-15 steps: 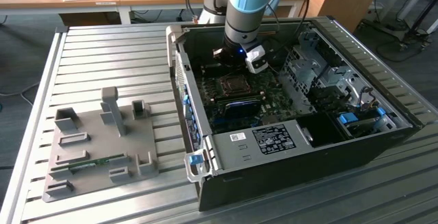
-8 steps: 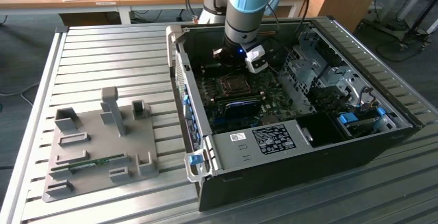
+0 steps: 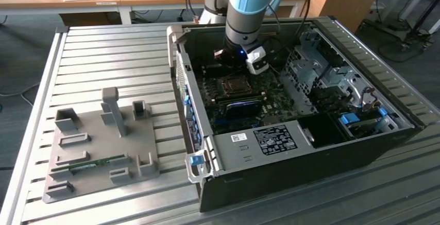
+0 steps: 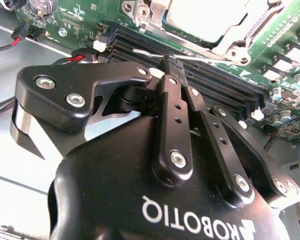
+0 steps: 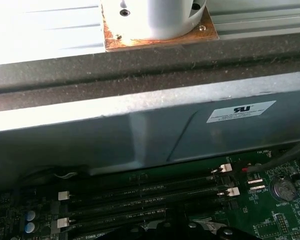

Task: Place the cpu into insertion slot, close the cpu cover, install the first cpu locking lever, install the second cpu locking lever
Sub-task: 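Install the first cpu locking lever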

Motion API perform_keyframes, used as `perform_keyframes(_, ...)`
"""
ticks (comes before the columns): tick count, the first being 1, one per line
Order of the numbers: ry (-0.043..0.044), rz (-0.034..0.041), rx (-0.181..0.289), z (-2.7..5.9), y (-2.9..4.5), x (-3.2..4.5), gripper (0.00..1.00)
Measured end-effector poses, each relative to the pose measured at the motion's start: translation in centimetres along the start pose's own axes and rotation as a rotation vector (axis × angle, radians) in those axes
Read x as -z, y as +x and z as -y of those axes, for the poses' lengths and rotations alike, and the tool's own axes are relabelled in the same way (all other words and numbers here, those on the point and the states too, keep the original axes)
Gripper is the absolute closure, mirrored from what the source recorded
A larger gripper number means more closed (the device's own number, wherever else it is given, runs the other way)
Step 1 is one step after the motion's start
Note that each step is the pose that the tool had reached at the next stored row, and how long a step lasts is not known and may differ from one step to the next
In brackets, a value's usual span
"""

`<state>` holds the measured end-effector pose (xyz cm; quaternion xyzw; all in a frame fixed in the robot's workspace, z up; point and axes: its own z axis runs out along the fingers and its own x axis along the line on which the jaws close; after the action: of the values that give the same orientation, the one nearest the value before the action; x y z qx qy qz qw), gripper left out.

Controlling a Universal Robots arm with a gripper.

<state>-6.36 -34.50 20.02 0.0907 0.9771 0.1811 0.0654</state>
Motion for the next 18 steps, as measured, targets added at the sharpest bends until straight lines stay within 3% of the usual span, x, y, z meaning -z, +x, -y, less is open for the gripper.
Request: perform_keyframes(18, 0.0005, 0.0025, -0.006, 0.22, 0.1, -0.78, 0.89)
